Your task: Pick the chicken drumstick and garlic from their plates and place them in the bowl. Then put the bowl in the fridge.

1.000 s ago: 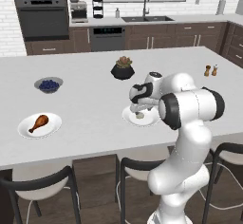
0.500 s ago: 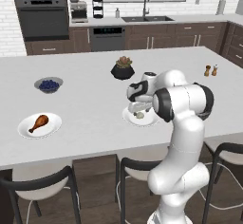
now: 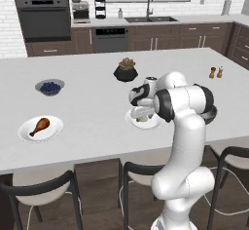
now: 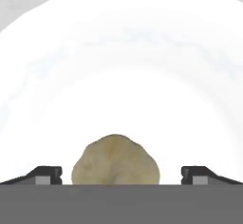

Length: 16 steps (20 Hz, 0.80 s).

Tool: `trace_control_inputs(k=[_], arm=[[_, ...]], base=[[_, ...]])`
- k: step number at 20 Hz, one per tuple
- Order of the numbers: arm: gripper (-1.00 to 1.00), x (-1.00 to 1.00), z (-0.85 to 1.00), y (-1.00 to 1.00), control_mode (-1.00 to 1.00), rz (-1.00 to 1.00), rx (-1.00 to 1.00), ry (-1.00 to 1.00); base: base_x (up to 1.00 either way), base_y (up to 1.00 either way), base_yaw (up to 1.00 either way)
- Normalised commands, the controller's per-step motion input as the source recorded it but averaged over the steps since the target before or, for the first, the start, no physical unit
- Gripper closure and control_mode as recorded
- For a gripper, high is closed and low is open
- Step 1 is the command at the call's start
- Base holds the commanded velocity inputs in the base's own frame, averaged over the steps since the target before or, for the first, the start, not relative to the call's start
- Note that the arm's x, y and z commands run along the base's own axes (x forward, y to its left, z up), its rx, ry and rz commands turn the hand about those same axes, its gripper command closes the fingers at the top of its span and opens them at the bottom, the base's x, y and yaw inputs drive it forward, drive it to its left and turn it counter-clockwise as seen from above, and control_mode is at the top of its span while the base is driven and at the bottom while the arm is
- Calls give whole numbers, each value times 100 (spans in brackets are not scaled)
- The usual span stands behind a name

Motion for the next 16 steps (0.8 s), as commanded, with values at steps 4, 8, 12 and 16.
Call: trace_control_inputs(k=[4, 8, 12, 16], arm=[[-100, 0, -29, 4, -100, 0, 0, 13], [100, 0, -21, 3, -100, 0, 0, 5], [100, 0, 0, 0, -100, 0, 0, 0], [100, -1, 28, 0, -100, 0, -8, 0]], base=[[0, 0, 0], [0, 0, 0], [0, 0, 0], [0, 0, 0]])
